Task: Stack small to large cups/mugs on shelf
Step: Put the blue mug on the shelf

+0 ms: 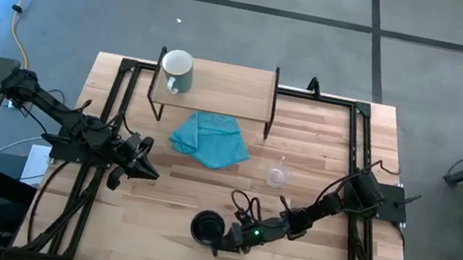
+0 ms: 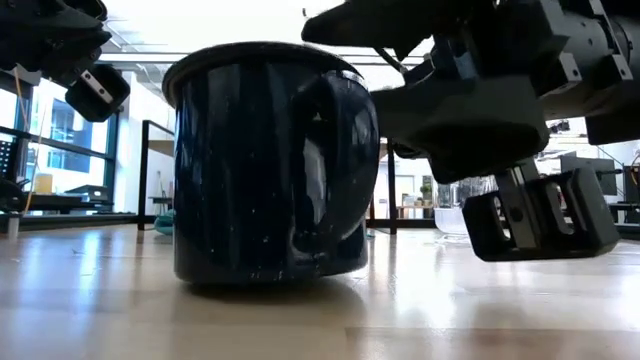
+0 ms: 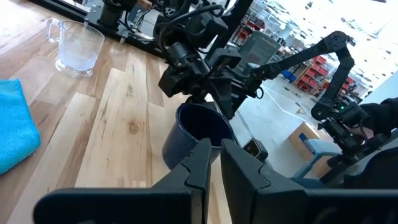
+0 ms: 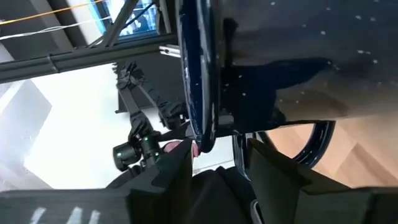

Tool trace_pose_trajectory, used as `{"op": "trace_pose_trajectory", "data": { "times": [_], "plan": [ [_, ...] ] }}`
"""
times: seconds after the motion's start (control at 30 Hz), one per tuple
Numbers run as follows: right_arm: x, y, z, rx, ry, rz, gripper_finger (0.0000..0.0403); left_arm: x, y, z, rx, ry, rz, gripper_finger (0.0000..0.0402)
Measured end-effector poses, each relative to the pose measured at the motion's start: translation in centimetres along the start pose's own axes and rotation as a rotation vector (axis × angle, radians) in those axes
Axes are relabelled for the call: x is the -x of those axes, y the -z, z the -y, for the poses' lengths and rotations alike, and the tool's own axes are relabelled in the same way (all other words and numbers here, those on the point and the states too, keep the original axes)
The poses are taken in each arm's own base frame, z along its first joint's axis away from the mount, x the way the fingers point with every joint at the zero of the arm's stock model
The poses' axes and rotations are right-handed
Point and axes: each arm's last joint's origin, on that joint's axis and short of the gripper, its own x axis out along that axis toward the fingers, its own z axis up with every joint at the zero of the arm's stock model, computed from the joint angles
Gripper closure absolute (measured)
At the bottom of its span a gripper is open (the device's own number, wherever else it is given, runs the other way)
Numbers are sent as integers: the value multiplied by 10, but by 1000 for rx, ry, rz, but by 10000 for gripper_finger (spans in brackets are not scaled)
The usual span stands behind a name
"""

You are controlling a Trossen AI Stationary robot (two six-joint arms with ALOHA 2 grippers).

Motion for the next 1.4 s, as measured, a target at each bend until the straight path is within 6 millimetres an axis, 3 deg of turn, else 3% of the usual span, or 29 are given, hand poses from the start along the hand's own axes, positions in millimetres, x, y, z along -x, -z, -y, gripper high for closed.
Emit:
{"op": "trace_pose_trajectory", "data": {
  "times": [0.47,0.8,1.1,1.4],
  "plan": [
    [0,-1,4,29,38,8,259,0,0,0,0,1,1,376],
    [3,2,-10,70,9,-22,259,0,0,0,-13,0,2,376],
    [3,1,-4,59,74,-20,259,0,0,0,-21,-13,10,376],
    [3,1,-1,41,109,-23,214,0,0,0,-22,-14,10,376]
  ]
}}
